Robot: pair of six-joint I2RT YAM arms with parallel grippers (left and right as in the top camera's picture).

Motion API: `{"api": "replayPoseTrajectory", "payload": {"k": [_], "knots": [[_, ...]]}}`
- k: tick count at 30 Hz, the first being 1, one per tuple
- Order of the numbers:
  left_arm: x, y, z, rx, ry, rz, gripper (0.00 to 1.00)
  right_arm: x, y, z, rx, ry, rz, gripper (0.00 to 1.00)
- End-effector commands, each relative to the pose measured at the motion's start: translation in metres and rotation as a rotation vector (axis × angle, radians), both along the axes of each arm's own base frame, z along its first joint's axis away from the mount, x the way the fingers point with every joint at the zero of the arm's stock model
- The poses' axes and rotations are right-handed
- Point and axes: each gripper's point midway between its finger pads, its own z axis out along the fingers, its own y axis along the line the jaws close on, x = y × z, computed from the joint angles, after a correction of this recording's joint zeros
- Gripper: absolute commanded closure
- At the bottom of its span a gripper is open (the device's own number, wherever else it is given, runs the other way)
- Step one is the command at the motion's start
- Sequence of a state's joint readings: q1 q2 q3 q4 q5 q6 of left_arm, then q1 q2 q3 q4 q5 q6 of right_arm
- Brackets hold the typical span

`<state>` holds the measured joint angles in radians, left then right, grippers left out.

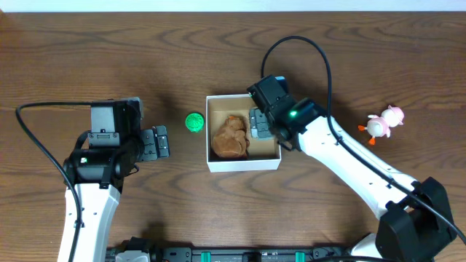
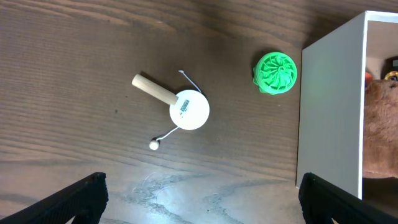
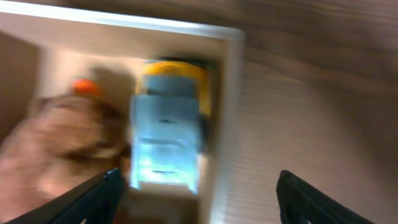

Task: Pack container
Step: 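Carry the dump truck into the box beside the bear and release, then move the right gripper to the pink-hatted duck and grasp it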

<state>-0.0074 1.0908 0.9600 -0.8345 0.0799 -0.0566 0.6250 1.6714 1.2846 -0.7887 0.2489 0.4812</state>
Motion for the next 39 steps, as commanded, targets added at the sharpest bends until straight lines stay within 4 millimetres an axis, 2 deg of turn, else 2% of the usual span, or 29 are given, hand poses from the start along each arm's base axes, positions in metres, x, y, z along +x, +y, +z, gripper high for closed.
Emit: {"api": "replayPoseTrajectory", "payload": {"k": [1,3,4,6,8,10,13,17,22,29,33,36,39], "knots": [[0.001,0.0,0.003,-0.013,-0.007,0.012,0.02,0.025,-0.039,0.058,-0.025,-0.151,-0.124,0.15],[0.001,0.0,0.003,-0.013,-0.006,0.012,0.02,0.03,-0.066,0.083,-0.01,-0.182,-0.194,0.09],[0.001,0.0,0.003,-0.013,-0.006,0.012,0.02,0.032,-0.083,0.094,-0.003,-0.197,-0.235,0.01],[0.001,0.0,0.003,-0.013,-0.006,0.012,0.02,0.033,-0.118,0.107,0.006,-0.213,-0.329,0.01],[0.001,0.0,0.003,-0.013,-0.006,0.012,0.02,0.03,-0.157,0.109,0.016,-0.2,-0.458,0.01],[0.001,0.0,0.003,-0.013,-0.006,0.012,0.02,0.024,-0.194,0.102,0.034,-0.16,-0.599,0.01],[0.001,0.0,0.003,-0.013,-0.006,0.012,0.02,0.013,-0.244,0.079,0.056,-0.089,-0.804,0.01],[0.001,0.0,0.003,-0.013,-0.006,0.012,0.02,0.007,-0.283,0.039,0.088,0.018,-0.935,0.01],[0.001,0.0,0.003,-0.013,-0.006,0.012,0.02,0.004,-0.306,-0.012,0.071,0.161,-0.993,0.01],[0.001,0.0,0.003,-0.013,-0.006,0.012,0.02,0.007,-0.303,-0.073,0.053,0.317,-0.963,0.01],[0.001,0.0,0.003,-0.013,-0.006,0.012,0.02,0.004,-0.302,-0.095,0.042,0.372,-0.962,0.01],[0.001,0.0,0.003,-0.013,-0.006,0.012,0.02,0.002,-0.299,-0.106,0.046,0.406,-0.96,0.1],[0.001,0.0,0.003,-0.013,-0.006,0.012,0.02,0.001,-0.297,-0.109,0.057,0.421,-0.957,0.32]]}}
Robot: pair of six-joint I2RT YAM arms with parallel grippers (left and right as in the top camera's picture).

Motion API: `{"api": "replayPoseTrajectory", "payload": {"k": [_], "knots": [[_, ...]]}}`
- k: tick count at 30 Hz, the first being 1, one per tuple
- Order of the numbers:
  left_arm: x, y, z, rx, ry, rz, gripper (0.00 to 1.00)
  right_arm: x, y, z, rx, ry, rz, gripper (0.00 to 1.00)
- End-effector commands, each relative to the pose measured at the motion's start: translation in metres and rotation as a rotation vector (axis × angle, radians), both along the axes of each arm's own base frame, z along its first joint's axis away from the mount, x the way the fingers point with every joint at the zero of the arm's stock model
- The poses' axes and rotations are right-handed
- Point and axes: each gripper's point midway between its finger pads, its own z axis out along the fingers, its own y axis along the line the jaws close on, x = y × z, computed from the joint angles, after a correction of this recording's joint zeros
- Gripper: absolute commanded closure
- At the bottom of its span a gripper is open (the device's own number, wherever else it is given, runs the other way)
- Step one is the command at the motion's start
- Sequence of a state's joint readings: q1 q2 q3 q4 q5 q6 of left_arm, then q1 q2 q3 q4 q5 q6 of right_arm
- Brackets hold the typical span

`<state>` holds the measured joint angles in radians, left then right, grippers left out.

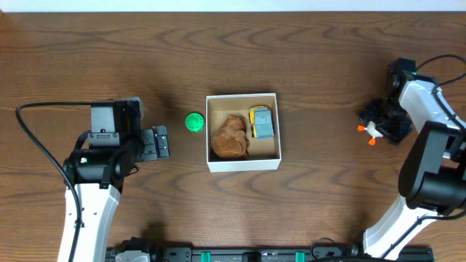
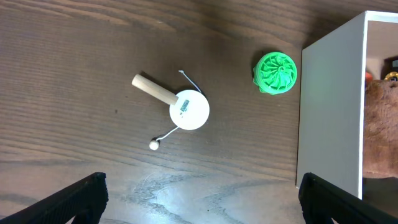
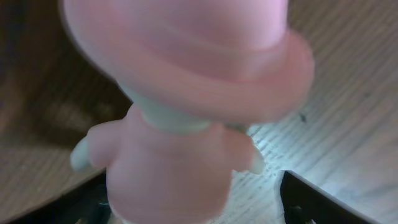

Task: Pack container
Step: 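Move the right gripper to the pink-hatted duck and grasp it, then carry the duck into the box and release it, withdraw right arm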

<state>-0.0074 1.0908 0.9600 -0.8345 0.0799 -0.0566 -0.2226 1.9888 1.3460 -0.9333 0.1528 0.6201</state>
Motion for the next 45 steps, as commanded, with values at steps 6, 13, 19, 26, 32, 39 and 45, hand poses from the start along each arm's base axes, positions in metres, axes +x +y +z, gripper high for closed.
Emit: {"api": "replayPoseTrajectory", "payload": {"k": [6,13,19,26,32,39,45], "knots": [[0.001,0.0,0.003,-0.013,-0.006,0.012,0.02,-0.004,0.007,-0.004,0.043,0.018,0.021,0.95],[0.001,0.0,0.003,-0.013,-0.006,0.012,0.02,0.01,0.029,0.033,0.022,-0.07,0.149,0.99],[0.001,0.0,0.003,-0.013,-0.006,0.012,0.02,0.039,0.095,0.12,-0.028,-0.325,0.449,0.98],[0.001,0.0,0.003,-0.013,-0.006,0.012,0.02,0.03,0.219,0.189,0.008,-0.576,0.779,0.94],[0.001,0.0,0.003,-0.013,-0.006,0.012,0.02,0.007,0.299,0.179,0.071,-0.576,0.972,0.92],[0.001,0.0,0.003,-0.013,-0.006,0.012,0.02,-0.004,0.37,0.145,0.061,-0.545,1.401,0.91],[0.001,0.0,0.003,-0.013,-0.006,0.012,0.02,-0.009,0.396,0.113,0.057,-0.497,1.517,0.83]]}}
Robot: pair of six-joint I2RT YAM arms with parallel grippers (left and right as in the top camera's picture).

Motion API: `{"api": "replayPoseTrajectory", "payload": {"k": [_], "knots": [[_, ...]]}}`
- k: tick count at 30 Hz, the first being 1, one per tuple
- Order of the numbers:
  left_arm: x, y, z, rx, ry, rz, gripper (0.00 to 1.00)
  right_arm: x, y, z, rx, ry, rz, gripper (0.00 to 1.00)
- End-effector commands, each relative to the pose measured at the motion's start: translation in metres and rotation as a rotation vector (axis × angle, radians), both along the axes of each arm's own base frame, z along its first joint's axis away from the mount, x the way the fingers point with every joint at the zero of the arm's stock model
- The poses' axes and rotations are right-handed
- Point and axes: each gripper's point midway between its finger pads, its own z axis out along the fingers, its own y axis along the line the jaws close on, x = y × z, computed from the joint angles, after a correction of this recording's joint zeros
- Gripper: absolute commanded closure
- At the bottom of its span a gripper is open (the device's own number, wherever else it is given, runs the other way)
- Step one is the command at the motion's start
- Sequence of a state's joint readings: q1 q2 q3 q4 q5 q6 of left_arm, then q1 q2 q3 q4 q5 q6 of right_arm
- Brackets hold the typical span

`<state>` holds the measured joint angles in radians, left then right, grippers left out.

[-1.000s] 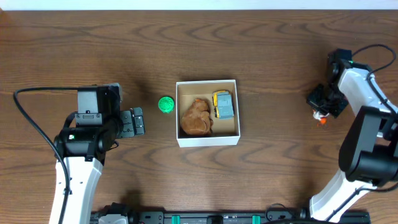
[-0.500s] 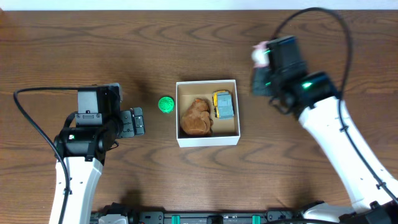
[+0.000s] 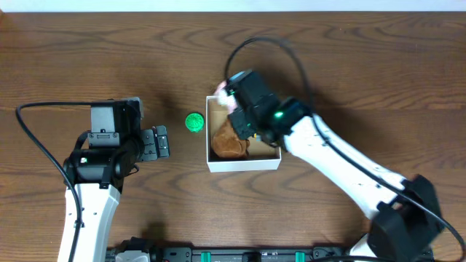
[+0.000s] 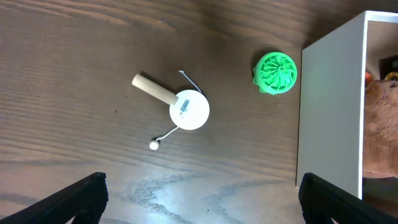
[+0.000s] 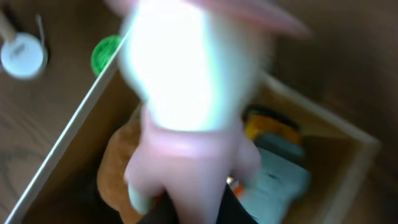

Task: Pack container
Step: 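Carry the duck into the box and release it, withdraw right arm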

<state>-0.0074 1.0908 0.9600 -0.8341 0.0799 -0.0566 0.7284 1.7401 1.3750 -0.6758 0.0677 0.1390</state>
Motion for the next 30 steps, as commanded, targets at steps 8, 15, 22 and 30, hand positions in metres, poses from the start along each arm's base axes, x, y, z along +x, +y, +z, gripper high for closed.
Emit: {"api": "replayPoseTrajectory", "payload": {"k": [8,15,22,30], "knots": [[0.001,0.0,0.003,-0.013,-0.006,0.012,0.02,-0.004,0.011,-0.033,-0.121,-0.002,0.167,0.27],[0.001,0.0,0.003,-0.013,-0.006,0.012,0.02,0.008,-0.009,-0.017,-0.187,-0.075,0.099,0.13],[0.006,-0.012,0.007,-0.08,-0.027,-0.009,0.02,0.028,-0.082,0.063,-0.059,-0.196,-0.377,0.06],[0.021,-0.041,0.019,-0.064,-0.085,-0.163,0.02,0.006,-0.212,0.119,0.154,-0.117,-0.807,0.01]]}}
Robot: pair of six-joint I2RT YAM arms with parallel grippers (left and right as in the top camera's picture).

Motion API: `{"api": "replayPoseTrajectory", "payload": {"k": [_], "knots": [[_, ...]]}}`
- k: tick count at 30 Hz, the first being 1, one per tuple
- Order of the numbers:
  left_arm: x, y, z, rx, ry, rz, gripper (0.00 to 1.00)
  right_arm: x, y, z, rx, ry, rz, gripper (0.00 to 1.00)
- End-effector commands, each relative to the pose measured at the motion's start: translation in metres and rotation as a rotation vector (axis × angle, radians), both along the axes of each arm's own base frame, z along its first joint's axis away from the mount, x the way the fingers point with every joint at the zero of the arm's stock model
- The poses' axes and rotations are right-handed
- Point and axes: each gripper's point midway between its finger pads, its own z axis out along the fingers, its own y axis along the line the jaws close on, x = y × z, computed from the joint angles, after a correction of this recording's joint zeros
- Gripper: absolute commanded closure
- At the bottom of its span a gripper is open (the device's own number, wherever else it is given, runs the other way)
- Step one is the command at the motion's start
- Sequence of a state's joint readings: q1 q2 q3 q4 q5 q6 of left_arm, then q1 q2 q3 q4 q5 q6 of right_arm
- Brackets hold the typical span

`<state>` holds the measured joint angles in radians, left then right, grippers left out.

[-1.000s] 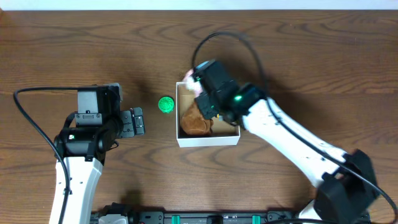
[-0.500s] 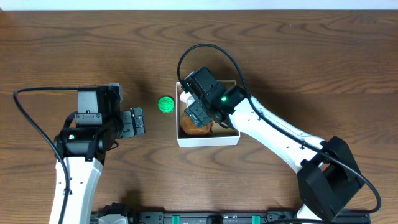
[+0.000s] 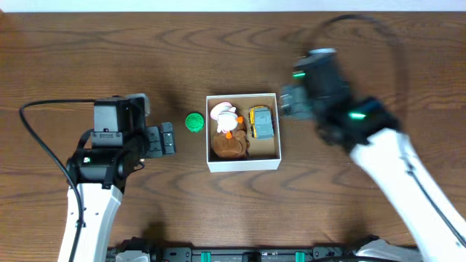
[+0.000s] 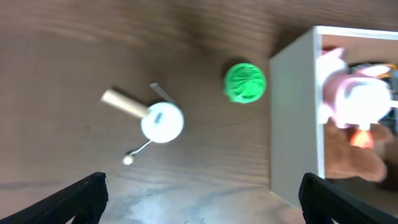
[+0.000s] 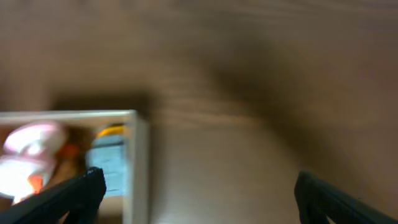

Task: Pack container
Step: 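Carry the duck into the box and release it, withdraw right arm, then reach the left gripper to the green spiky ball and grasp it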

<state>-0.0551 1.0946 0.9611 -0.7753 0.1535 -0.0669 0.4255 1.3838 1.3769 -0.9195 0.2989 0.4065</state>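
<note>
The white box (image 3: 243, 164) stands mid-table. In it lie a brown plush (image 3: 229, 145), a yellow-and-grey toy truck (image 3: 262, 123) and a pink-and-white duck toy (image 3: 226, 116) that rests on the plush. The duck (image 4: 354, 99) also shows in the left wrist view. A green ball (image 3: 194, 122) sits just left of the box. My right gripper (image 3: 289, 103) is open and empty, blurred, off the box's right rim (image 5: 134, 155). My left gripper (image 3: 166, 138) is open and empty, left of the ball (image 4: 245, 82).
A white round disc with a wooden stick and a string (image 4: 163, 121) lies on the table left of the green ball, under my left gripper and hidden from overhead. Dark wood table (image 3: 364, 44) lies all round the box.
The pink duck was in my shut right gripper over the box; now it lies in the box on the plush. That gripper is open and right of the box. My left gripper has shifted slightly toward the box.
My right gripper was first over the box, above the truck, with the duck far right on the table. Then it was at the duck. Then it held the duck over the box. Now the duck is inside and the gripper is open and clear.
</note>
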Motion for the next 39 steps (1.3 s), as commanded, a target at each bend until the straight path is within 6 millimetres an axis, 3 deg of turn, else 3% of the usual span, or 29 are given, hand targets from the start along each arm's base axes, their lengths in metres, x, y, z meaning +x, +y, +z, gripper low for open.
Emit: {"api": "replayPoseTrajectory", "payload": {"k": [1,4,8,13,16,23,32,39], "knots": [[0.013,-0.019,0.012,0.013,-0.042,-0.107,0.02,-0.011,-0.04,0.01,0.135,0.022,-0.17,0.01],[0.033,-0.034,0.013,0.033,-0.068,-0.177,0.02,-0.025,-0.077,0.006,0.157,0.076,-0.269,0.01],[0.065,-0.04,0.008,0.048,-0.069,-0.202,0.02,-0.039,-0.106,-0.006,0.138,0.149,-0.332,0.01],[0.101,-0.043,-0.01,0.056,-0.037,-0.191,0.02,-0.046,-0.114,-0.011,0.112,0.185,-0.331,0.01],[0.115,-0.032,-0.034,0.094,0.023,-0.096,0.02,-0.046,-0.113,-0.012,0.101,0.188,-0.315,0.01],[0.123,-0.029,-0.079,0.055,0.125,0.017,0.02,-0.048,-0.114,-0.013,0.089,0.197,-0.3,0.01],[0.109,-0.035,-0.133,0.038,0.289,0.001,0.02,-0.051,-0.113,-0.021,0.086,0.218,-0.301,0.01],[0.105,-0.035,-0.151,0.043,0.339,0.0,0.02,-0.05,-0.11,-0.025,0.101,0.224,-0.291,0.01]]}}
